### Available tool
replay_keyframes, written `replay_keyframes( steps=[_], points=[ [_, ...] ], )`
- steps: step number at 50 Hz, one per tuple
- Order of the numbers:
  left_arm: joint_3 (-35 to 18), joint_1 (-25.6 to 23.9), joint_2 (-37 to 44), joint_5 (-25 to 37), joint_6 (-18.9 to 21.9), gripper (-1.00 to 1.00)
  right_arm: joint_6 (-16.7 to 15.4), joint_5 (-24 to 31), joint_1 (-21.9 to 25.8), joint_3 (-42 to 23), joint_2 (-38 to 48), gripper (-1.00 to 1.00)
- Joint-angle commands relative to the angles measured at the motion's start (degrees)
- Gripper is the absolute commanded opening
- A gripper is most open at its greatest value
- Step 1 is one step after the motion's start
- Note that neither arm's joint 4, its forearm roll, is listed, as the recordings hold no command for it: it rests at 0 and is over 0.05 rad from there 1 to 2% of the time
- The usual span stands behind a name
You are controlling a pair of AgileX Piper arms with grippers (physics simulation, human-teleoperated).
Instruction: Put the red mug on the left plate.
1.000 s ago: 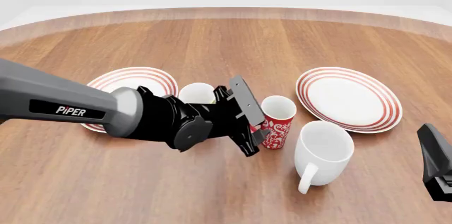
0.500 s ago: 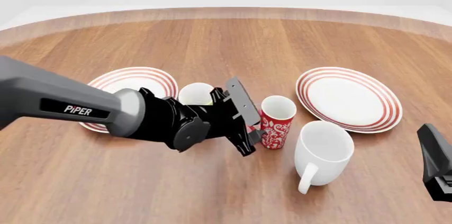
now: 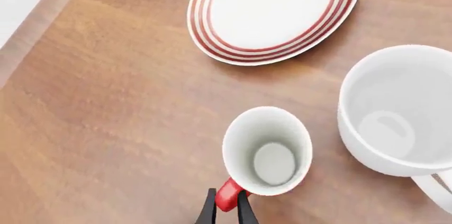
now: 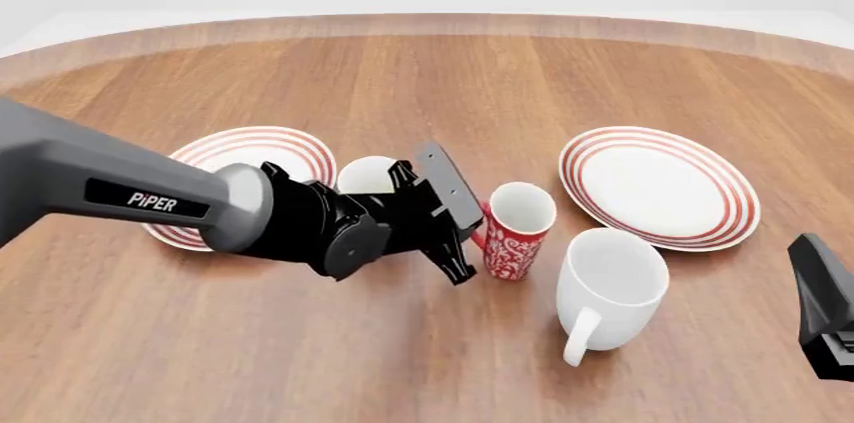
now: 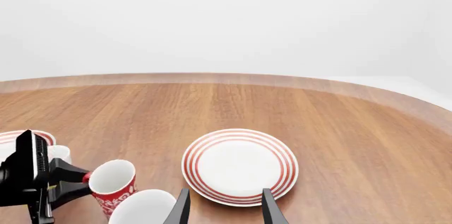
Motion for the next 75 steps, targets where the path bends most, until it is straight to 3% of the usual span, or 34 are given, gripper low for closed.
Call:
replay_keyframes(
  steps=[1,16,32,51,75],
  points=[
    [1.15,1.26,0.26,-2.58,0.71,-1.0,-0.03,0.05,0.01,0.02,-0.11,1.0],
    [2.52,1.46,-3.32,-1.67,0.33,-1.0,-0.04,0.05,0.01,0.02,-0.11,1.0],
    [6.42,3.41,-16.66,2.59,0.39,-1.0,-0.04,0.05,0.02,0.02,-0.11,1.0],
    [4.61,5.05,-28.56,11.05,0.2,-1.0,-0.03,0.05,0.01,0.02,-0.11,1.0],
    [3.8,13.96,-36.26,16.42,0.72,-1.0,-0.03,0.05,0.01,0.02,-0.11,1.0]
  ],
)
